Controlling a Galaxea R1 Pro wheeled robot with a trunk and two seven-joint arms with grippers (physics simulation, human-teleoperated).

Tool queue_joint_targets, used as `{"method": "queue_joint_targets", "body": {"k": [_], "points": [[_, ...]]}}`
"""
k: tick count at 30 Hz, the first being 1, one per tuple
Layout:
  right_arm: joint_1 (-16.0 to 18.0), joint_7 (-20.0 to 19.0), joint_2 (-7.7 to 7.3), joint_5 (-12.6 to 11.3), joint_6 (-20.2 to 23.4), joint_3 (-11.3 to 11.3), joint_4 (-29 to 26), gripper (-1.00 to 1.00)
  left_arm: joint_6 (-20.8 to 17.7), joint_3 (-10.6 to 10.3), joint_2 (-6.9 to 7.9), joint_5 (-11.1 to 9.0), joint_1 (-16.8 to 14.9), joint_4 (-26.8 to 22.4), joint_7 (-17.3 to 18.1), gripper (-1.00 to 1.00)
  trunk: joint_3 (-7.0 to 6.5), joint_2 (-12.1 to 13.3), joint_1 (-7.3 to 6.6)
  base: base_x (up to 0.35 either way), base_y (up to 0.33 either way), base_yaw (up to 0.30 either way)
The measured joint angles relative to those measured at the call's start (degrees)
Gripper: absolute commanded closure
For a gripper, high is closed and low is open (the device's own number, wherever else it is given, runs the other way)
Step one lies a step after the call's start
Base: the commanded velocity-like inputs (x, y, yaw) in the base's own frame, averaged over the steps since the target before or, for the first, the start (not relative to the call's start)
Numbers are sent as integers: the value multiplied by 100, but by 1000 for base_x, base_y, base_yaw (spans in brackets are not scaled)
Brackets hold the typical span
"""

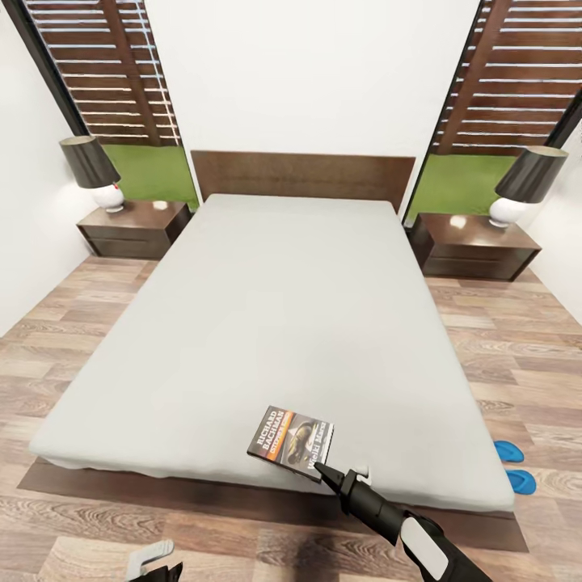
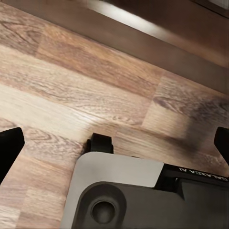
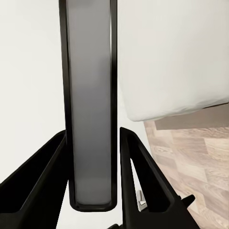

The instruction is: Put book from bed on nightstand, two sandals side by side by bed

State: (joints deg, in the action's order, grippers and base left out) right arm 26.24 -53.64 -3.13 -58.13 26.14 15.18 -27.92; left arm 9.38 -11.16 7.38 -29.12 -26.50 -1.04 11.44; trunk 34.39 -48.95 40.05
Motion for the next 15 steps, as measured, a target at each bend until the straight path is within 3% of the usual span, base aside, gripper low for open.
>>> {"method": "queue_joint_targets", "body": {"k": [15], "points": [[0, 8, 2, 35, -9, 0, 5, 100, 2, 3, -26, 0, 0, -1, 0, -100, -141, 0, 0, 0, 0, 0]]}}
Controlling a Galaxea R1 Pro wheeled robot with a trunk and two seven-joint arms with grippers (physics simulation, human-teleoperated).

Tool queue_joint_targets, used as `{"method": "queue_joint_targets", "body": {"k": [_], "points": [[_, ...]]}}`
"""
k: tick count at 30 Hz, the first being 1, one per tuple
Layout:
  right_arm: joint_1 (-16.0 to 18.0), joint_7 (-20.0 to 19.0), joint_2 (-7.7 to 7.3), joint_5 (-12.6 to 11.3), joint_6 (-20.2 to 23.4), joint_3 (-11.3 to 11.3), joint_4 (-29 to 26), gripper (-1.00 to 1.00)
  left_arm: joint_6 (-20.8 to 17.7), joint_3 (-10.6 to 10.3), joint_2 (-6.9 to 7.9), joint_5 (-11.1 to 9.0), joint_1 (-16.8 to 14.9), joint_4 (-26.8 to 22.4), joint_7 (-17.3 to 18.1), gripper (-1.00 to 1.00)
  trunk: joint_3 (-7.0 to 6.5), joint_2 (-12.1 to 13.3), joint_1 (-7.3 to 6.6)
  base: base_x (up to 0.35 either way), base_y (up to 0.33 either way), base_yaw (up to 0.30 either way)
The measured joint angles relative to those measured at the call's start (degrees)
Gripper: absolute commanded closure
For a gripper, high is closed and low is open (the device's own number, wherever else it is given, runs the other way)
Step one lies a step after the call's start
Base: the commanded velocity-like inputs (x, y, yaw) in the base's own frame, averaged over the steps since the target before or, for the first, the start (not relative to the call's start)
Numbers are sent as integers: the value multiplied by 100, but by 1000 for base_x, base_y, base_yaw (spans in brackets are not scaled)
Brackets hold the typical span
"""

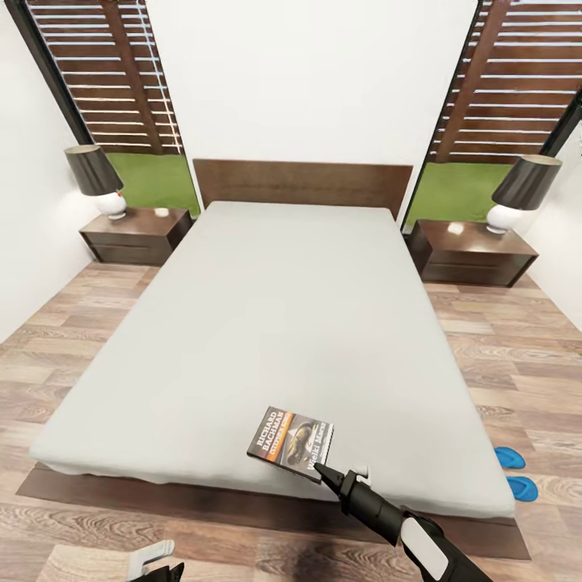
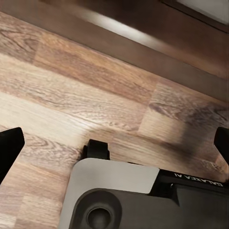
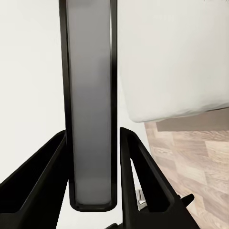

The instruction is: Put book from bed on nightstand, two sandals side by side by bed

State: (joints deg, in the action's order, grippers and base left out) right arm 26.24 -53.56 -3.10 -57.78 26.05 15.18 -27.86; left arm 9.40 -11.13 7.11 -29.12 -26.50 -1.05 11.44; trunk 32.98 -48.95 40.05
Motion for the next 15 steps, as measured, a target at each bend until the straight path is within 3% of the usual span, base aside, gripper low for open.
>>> {"method": "queue_joint_targets", "body": {"k": [15], "points": [[0, 0, 0, 0, 0, 0, 0, 100, 0, 1, 0, 0, 0, 0, 0, -100, -141, 0, 0, 0, 0, 0]]}}
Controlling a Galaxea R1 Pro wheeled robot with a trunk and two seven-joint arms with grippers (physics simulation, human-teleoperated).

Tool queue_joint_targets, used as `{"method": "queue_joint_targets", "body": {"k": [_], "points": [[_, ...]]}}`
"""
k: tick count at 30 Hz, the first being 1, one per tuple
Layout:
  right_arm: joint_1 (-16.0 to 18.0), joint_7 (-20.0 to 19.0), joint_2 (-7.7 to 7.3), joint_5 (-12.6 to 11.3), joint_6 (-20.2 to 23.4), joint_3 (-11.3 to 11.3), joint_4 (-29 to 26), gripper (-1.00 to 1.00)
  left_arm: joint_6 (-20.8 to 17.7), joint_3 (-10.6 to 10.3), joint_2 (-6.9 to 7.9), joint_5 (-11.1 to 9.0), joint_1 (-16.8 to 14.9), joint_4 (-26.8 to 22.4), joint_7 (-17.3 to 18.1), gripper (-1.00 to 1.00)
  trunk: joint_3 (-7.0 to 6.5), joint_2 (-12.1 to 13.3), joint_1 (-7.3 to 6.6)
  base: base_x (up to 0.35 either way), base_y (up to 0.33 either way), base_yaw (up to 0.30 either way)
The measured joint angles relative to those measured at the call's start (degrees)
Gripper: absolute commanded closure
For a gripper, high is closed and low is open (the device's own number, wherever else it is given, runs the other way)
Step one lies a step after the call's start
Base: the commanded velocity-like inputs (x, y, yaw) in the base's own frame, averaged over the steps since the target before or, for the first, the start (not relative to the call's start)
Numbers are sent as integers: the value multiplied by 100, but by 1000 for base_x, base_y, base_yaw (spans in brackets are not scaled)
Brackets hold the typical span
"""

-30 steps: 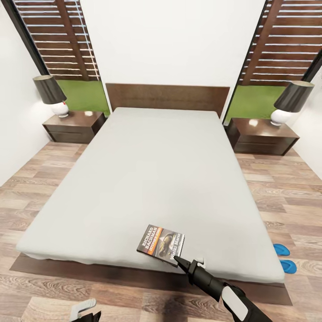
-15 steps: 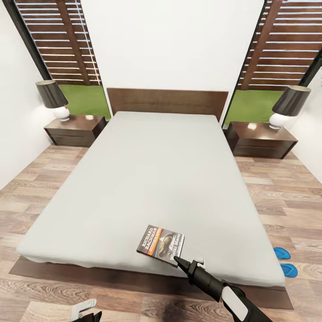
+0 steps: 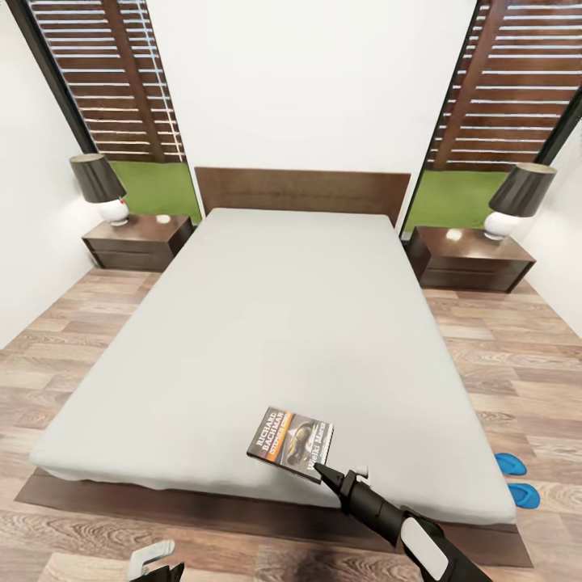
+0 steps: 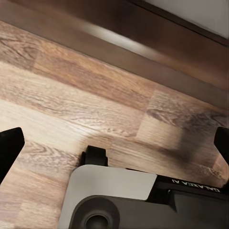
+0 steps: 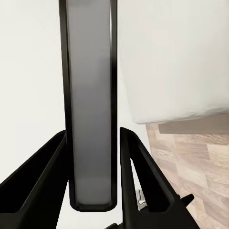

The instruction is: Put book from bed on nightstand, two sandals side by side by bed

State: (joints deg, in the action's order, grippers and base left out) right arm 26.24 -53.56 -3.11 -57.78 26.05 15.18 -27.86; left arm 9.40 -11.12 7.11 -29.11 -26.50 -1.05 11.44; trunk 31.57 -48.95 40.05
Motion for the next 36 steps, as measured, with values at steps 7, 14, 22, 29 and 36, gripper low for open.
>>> {"method": "queue_joint_targets", "body": {"k": [7, 14, 22, 29, 36], "points": [[0, -2, -2, 0, 0, 0, 0, 100, 0, -1, 0, 0, 0, 0, 0, -100, -66, 0, 0, 0, 0, 0], [0, -7, -8, 0, 1, -1, 0, 100, 0, -1, 0, 0, 0, 0, 0, -100, -132, 0, 0, 0, 0, 0], [0, -8, -8, 0, 0, -2, 0, 100, 0, 0, 0, 0, 0, 0, 0, -100, -207, 0, 0, 0, 0, 0], [0, -8, -8, 0, 0, -7, 0, 100, 0, 0, 0, 0, 0, 0, 0, -100, -273, 0, 0, 0, 0, 0], [0, -8, -8, 0, 1, -7, 0, 100, 0, 0, 0, 0, 0, 0, 1, -100, -338, 0, 0, 0, 0, 0]]}}
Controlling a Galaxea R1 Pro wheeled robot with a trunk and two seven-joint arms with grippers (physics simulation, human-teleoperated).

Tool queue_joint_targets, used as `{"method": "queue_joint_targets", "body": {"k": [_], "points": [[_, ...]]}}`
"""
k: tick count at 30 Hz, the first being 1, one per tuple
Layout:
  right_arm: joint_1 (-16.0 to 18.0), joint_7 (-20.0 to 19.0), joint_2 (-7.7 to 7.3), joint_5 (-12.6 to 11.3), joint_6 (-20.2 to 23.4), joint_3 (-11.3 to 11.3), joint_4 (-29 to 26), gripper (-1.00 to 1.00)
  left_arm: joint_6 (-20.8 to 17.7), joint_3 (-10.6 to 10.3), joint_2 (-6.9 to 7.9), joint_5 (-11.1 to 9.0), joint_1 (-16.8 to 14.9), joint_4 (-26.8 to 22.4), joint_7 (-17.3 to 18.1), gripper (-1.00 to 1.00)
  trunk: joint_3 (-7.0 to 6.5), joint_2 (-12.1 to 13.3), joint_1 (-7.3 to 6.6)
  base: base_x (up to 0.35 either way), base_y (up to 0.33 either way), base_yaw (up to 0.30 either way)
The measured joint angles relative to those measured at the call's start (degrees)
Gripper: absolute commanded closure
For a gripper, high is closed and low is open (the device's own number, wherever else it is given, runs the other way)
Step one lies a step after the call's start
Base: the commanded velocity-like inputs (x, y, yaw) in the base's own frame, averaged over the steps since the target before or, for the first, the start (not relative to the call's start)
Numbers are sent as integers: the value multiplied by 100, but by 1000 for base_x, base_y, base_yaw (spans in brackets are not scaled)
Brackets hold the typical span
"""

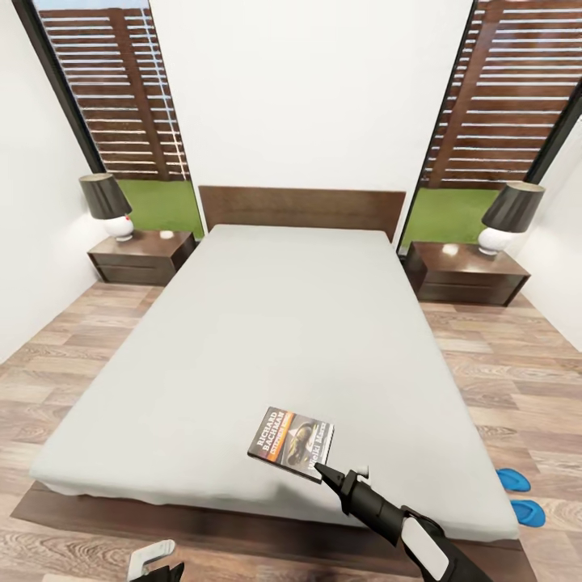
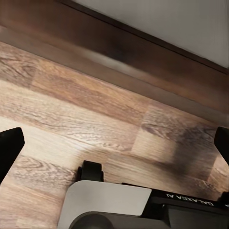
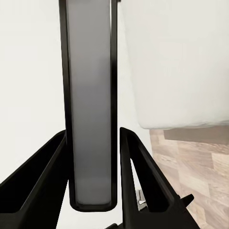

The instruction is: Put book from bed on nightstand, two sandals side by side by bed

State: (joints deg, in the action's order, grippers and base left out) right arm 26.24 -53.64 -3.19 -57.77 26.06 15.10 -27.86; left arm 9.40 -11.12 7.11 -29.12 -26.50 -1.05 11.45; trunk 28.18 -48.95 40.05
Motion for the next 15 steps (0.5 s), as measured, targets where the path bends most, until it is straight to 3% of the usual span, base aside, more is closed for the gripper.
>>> {"method": "queue_joint_targets", "body": {"k": [4, 9, 15], "points": [[0, -2, -6, 0, 5, -1, 0, 100, 0, 0, 0, 0, 0, 0, -1, -100, -38, 0, 0, 0, 0, 0], [0, -2, -128, -7, 22, -3, 2, 100, 0, -1, 0, 0, 0, 0, -1, -100, -85, 0, 0, 0, 0, 0], [0, 3, -132, -3, 11, 4, 5, 100, 0, 0, 0, 0, 0, 0, -1, -100, -141, 0, 0, 0, 0, 0]]}}
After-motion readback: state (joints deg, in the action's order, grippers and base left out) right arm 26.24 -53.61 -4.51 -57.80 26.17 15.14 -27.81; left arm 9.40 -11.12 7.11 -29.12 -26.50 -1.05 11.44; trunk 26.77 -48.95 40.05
